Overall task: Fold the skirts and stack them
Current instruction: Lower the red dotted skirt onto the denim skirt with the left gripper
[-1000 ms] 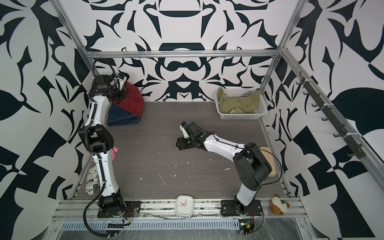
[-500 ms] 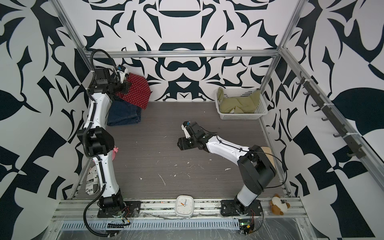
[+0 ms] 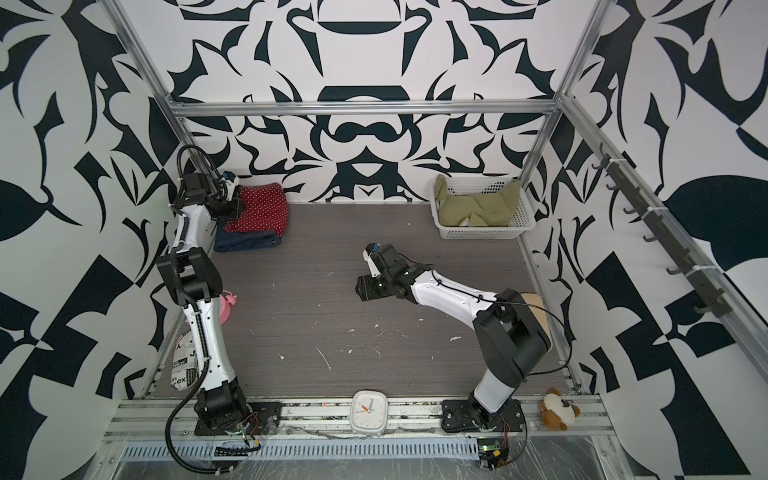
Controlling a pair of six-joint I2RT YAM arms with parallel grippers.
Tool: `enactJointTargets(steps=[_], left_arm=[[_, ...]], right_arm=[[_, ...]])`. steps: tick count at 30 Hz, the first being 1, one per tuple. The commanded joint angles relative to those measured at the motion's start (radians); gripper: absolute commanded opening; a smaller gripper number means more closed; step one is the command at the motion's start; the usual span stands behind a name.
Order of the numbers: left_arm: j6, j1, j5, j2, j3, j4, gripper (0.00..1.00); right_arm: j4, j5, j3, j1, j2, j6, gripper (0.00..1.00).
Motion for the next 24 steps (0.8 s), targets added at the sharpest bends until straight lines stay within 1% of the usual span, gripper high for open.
enactJointTargets(steps=[1, 2, 5, 6, 10, 12, 17, 22, 24], left_arm=[[0.037, -0.008, -0.007, -0.007, 0.065, 0.009, 0.0], [0.028, -0.003, -0.011, 0.0, 0.075, 0.01, 0.0], [0.007, 0.003, -0.016, 0.006, 0.132, -0.062, 0.0], [0.005, 0.001, -0.009, -0.012, 0.12, -0.067, 0.0], [-0.017, -0.017, 0.029, -0.144, -0.006, -0.03, 0.0], [-0.037, -0.026, 0.04, -0.19, -0.022, -0.03, 0.0], [-0.059, -0.049, 0.088, -0.235, 0.035, -0.088, 0.0], [-0.063, -0.068, 0.104, -0.263, 0.033, -0.114, 0.0], [-0.075, -0.069, 0.135, -0.267, 0.039, -0.135, 0.0]], right_arm=[[-0.008, 0.013, 0.051, 0.015, 0.003, -0.003, 0.61], [-0.009, 0.014, 0.054, 0.018, 0.005, -0.002, 0.61], [-0.022, 0.018, 0.064, 0.023, 0.01, -0.004, 0.61], [-0.023, 0.018, 0.064, 0.024, 0.01, -0.007, 0.61], [-0.02, 0.02, 0.068, 0.024, 0.012, -0.008, 0.61], [-0.015, 0.019, 0.065, 0.028, 0.008, -0.007, 0.6], [0.005, 0.021, 0.039, 0.038, -0.021, -0.002, 0.6], [0.011, 0.027, 0.014, 0.041, -0.051, -0.001, 0.6], [0.013, 0.031, 0.006, 0.043, -0.062, -0.001, 0.6]])
